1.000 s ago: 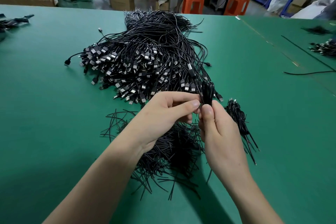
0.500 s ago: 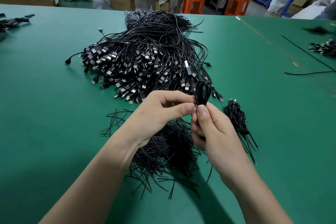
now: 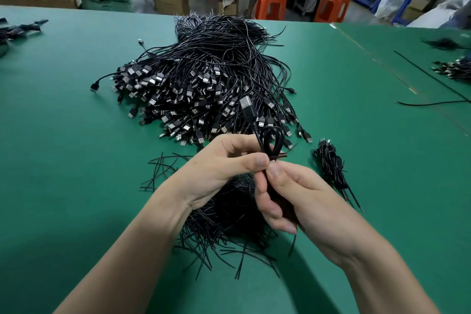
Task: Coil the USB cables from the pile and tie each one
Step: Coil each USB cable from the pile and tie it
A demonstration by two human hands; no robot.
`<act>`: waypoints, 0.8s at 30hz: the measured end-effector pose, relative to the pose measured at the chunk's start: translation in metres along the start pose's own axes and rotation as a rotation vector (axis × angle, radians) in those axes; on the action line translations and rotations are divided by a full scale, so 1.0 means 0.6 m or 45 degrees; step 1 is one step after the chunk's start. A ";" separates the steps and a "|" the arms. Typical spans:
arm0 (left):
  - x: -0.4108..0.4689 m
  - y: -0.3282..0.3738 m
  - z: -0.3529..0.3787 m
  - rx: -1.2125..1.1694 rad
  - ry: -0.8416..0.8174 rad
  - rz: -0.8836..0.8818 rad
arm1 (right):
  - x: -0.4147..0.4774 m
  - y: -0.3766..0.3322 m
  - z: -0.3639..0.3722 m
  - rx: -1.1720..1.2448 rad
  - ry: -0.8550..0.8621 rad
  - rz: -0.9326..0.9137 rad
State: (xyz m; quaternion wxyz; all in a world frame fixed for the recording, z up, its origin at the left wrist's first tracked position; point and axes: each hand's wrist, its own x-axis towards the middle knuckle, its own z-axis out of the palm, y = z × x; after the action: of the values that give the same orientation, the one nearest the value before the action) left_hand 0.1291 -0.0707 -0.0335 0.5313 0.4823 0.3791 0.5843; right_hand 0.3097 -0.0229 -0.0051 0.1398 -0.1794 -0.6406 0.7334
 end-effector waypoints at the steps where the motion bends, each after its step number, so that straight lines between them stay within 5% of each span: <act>1: -0.001 0.000 -0.001 -0.016 -0.017 -0.014 | 0.000 0.001 -0.001 0.015 -0.043 0.021; 13: 0.001 -0.003 0.009 -0.130 -0.014 -0.036 | -0.001 0.012 0.003 0.312 -0.105 0.089; 24: 0.004 0.002 -0.004 0.082 0.066 0.082 | 0.009 0.015 0.009 0.486 -0.047 0.025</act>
State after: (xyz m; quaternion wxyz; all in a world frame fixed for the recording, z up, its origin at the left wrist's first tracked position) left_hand 0.1267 -0.0685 -0.0322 0.4862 0.4959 0.3956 0.6009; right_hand 0.3029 -0.0268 -0.0139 0.1524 -0.1423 -0.4906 0.8461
